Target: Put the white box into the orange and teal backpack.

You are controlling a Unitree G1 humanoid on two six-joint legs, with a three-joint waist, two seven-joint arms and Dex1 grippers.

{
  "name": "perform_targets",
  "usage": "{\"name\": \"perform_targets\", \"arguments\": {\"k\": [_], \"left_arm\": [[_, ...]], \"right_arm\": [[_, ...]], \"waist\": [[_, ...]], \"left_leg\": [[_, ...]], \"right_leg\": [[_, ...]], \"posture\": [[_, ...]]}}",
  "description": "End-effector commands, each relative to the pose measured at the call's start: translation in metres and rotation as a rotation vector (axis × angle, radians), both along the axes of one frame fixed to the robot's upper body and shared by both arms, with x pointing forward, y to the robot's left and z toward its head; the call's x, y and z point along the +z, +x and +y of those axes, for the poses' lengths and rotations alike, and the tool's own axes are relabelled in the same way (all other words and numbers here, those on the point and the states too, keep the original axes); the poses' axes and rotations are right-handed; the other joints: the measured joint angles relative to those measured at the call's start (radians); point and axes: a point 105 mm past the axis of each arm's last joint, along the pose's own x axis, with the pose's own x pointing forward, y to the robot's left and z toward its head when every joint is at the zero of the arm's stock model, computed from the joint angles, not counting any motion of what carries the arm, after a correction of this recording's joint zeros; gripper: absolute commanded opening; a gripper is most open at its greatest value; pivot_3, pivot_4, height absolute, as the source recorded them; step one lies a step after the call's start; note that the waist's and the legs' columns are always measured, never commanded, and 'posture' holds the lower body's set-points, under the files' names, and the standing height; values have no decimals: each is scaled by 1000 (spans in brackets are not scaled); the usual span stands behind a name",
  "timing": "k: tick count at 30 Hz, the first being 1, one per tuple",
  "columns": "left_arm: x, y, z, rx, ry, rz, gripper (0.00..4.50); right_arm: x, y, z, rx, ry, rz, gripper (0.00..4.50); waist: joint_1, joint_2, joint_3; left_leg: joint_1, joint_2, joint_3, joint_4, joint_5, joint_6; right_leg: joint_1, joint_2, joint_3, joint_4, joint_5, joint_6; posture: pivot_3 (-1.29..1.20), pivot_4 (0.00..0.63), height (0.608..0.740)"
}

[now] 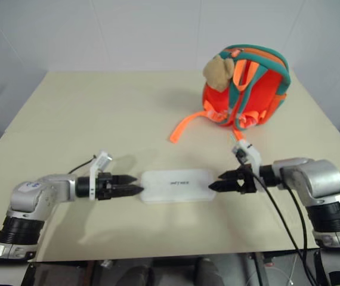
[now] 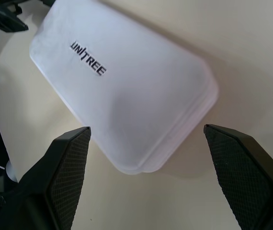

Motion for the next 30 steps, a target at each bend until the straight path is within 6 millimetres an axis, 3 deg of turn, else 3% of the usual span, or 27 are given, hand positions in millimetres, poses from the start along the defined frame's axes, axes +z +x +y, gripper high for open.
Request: {"name": "perform_targets", "arguments": {"k": [1,5,12,18,24,28,30], "left_arm": [[-16,-9,-12,-30,19,76,4475],[-19,-9,-18,-27,14,98,4475],[-20,-11,-49,-46,-110,221,4475],[-17,-15,-59,-58,-169,330,4475],[-16,-5,-51,-2,-153,321,4475],[-23,12,-27,86,-21,184,4475],[-17,18,-15,121,-10,147,4475]], "right_arm": [[1,2,2,3,3,-23,4500],[2,4,8,14,15,-32,4500],[3,7,19,34,26,-48,4500],[5,5,23,37,39,-57,4500],[3,3,26,34,48,-58,4500],[1,2,27,30,51,-58,4500],[0,1,27,31,52,-59,4500]], "waist": [[0,0,0],[0,0,0],[9,0,0],[18,0,0],[18,0,0],[14,0,0],[9,0,0]], "left_leg": [[0,0,0,0,0,0],[0,-1,0,0,0,0],[1,-2,-1,1,0,0],[1,-2,-2,1,0,0],[1,-2,-2,1,0,0],[2,-2,-2,1,0,0],[4,-2,-2,1,1,-2]], "right_leg": [[1,0,0,0,0,0],[1,-1,0,0,0,1],[3,-1,0,-2,1,2],[5,-1,0,-1,1,2],[5,-1,-1,-2,1,2],[5,-1,0,-4,1,2],[6,-1,-1,-3,1,2]], "posture": [[0,150,740],[0,150,740],[0,150,740],[0,150,740],[0,150,740],[0,150,740],[0,150,740]]}}
